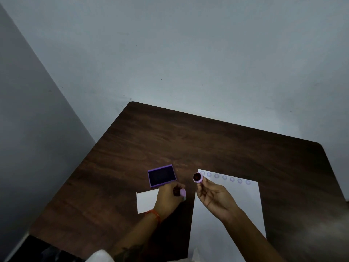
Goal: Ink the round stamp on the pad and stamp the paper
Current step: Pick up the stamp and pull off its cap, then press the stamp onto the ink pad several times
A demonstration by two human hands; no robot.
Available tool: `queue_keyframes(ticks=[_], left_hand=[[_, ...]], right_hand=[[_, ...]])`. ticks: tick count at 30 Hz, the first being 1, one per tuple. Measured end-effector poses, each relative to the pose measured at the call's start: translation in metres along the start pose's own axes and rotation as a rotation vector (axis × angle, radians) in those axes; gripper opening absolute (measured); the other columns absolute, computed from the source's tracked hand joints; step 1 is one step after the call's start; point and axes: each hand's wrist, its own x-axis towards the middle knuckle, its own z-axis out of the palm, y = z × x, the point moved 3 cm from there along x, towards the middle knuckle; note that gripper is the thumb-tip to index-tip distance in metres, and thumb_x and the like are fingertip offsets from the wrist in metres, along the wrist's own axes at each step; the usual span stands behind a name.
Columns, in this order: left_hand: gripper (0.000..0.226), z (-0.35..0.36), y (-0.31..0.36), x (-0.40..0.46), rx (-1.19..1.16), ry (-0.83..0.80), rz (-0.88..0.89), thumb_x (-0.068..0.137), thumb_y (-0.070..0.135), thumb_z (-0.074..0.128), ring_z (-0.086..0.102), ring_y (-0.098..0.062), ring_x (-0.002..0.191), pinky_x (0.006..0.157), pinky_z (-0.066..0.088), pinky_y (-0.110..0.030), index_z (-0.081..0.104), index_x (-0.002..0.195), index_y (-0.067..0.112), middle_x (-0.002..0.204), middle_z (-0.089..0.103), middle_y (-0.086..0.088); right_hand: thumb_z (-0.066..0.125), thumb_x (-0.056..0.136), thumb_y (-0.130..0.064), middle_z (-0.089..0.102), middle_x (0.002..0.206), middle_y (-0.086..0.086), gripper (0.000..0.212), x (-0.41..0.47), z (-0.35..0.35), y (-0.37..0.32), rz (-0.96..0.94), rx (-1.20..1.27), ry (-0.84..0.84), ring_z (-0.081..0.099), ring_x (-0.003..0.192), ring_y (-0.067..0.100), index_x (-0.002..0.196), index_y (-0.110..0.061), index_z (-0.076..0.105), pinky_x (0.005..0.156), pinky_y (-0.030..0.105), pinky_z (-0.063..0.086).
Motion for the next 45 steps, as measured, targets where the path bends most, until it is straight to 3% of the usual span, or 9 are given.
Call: queue_keyframes(ticks=[9, 14, 20, 25, 29, 32, 36, 41, 45], left_hand=[[0.014, 0.01, -0.002, 0.011, 0.265, 0.031, 0.129, 0.082, 0.012, 0.065, 0.061, -0.017, 0.098, 0.084, 0.039, -0.009, 0.068, 0.096, 0.011, 0.105, 0.07, -0.006], [0.031, 0.003, -0.007, 0.012, 0.31, 0.081, 0.17, 0.079, 0.018, 0.069, 0.049, -0.015, 0.116, 0.096, 0.033, -0.019, 0.063, 0.11, 0.019, 0.123, 0.058, 0.0], [0.053, -0.055, -0.026, 0.007, 0.35, 0.39, 0.198, 0.073, 0.02, 0.075, 0.047, -0.024, 0.121, 0.101, 0.036, -0.03, 0.055, 0.122, 0.017, 0.129, 0.054, -0.006], [0.08, -0.08, -0.058, 0.017, 0.408, 0.249, 0.133, 0.077, 0.042, 0.068, 0.008, -0.023, 0.145, 0.118, 0.004, -0.044, 0.026, 0.143, 0.02, 0.155, 0.024, 0.0], [0.086, -0.079, -0.069, 0.025, 0.35, 0.125, 0.116, 0.079, 0.047, 0.064, -0.003, -0.023, 0.146, 0.117, -0.005, -0.041, 0.016, 0.145, 0.022, 0.158, 0.013, 0.001], [0.083, -0.077, -0.076, 0.027, 0.33, 0.114, 0.13, 0.081, 0.045, 0.064, -0.004, -0.025, 0.145, 0.117, -0.007, -0.041, 0.016, 0.145, 0.021, 0.158, 0.015, -0.001], [0.075, -0.076, -0.08, 0.028, 0.301, 0.154, 0.152, 0.084, 0.041, 0.061, -0.002, -0.025, 0.146, 0.116, -0.006, -0.04, 0.021, 0.144, 0.021, 0.157, 0.018, 0.0], [0.065, -0.075, -0.082, 0.029, 0.314, 0.192, 0.158, 0.089, 0.041, 0.054, 0.0, -0.022, 0.146, 0.116, -0.006, -0.036, 0.024, 0.144, 0.021, 0.156, 0.022, 0.001], [0.066, -0.075, -0.081, 0.028, 0.321, 0.201, 0.168, 0.088, 0.039, 0.055, 0.0, -0.022, 0.146, 0.117, -0.005, -0.036, 0.024, 0.144, 0.021, 0.156, 0.022, 0.001]], right_hand=[[0.06, 0.066, 0.001, 0.076, 0.084, 0.018, 0.02, -0.002, 0.007, -0.007, -0.03, -0.019, -0.057, 0.074, 0.074, 0.026, 0.078, 0.0, 0.076, 0.058, 0.03, 0.062], [0.062, 0.067, -0.001, 0.076, 0.087, 0.018, 0.018, 0.001, 0.011, -0.009, -0.054, -0.01, -0.068, 0.074, 0.078, 0.027, 0.079, -0.001, 0.076, 0.058, 0.031, 0.061], [0.063, 0.073, -0.001, 0.077, 0.082, 0.011, 0.015, 0.014, 0.016, -0.002, -0.033, -0.152, -0.038, 0.074, 0.073, 0.016, 0.077, -0.005, 0.077, 0.059, 0.023, 0.06], [0.061, 0.084, 0.0, 0.073, 0.095, 0.007, 0.019, 0.041, 0.04, 0.014, -0.102, -0.679, 0.06, 0.068, 0.083, 0.014, 0.098, -0.008, 0.07, 0.068, 0.022, 0.058], [0.072, 0.077, -0.019, 0.07, 0.097, 0.005, 0.013, 0.06, 0.075, 0.028, -0.361, -1.296, 0.08, 0.066, 0.088, 0.018, 0.09, -0.018, 0.069, 0.08, 0.031, 0.056], [0.061, 0.086, -0.012, 0.069, 0.097, 0.015, 0.013, 0.071, 0.095, 0.039, -0.563, -1.614, -0.086, 0.064, 0.088, 0.025, 0.094, -0.005, 0.069, 0.074, 0.026, 0.052], [0.046, 0.089, 0.0, 0.058, 0.12, 0.018, 0.028, 0.083, 0.097, 0.057, -0.629, -2.234, -0.382, 0.052, 0.112, 0.029, 0.114, 0.0, 0.057, 0.097, 0.036, 0.043], [0.038, 0.096, -0.011, 0.056, 0.123, 0.017, 0.028, 0.09, 0.099, 0.056, -0.697, -2.407, -0.478, 0.049, 0.114, 0.028, 0.118, -0.003, 0.054, 0.094, 0.035, 0.04], [0.042, 0.095, -0.01, 0.061, 0.115, 0.017, 0.025, 0.091, 0.097, 0.058, -0.718, -2.32, -0.363, 0.055, 0.107, 0.028, 0.112, -0.003, 0.059, 0.089, 0.033, 0.042]])
